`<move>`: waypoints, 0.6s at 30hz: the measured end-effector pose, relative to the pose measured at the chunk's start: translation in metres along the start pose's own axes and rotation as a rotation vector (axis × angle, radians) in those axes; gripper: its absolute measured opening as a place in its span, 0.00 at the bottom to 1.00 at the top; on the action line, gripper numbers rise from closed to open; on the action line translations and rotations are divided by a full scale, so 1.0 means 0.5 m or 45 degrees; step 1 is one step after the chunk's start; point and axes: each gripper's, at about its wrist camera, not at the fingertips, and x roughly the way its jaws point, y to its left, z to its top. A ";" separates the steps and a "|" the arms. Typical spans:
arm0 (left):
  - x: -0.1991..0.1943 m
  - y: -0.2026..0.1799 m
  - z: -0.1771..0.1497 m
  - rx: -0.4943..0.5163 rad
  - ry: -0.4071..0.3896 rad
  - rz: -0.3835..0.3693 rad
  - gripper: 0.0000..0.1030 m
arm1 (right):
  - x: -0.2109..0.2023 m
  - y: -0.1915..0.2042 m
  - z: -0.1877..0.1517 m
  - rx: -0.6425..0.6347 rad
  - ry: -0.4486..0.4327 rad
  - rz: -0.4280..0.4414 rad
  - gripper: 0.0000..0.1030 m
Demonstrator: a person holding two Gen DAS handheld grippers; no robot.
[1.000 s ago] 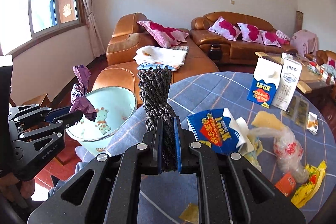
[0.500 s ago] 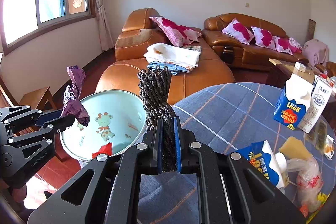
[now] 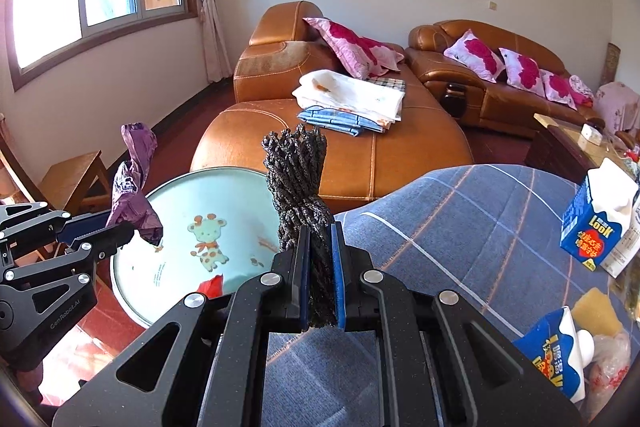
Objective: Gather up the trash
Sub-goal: 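Carry the purple wrapper and black mesh net over the bin with both grippers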
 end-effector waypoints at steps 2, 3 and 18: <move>0.002 0.006 0.001 -0.007 0.002 0.005 0.14 | 0.007 0.008 0.001 -0.010 0.003 0.013 0.11; 0.004 0.010 0.002 -0.009 0.003 0.008 0.14 | 0.010 0.012 0.002 -0.017 0.004 0.017 0.11; 0.014 0.011 0.003 -0.029 0.002 0.057 0.15 | 0.047 0.043 -0.003 -0.081 0.020 0.049 0.11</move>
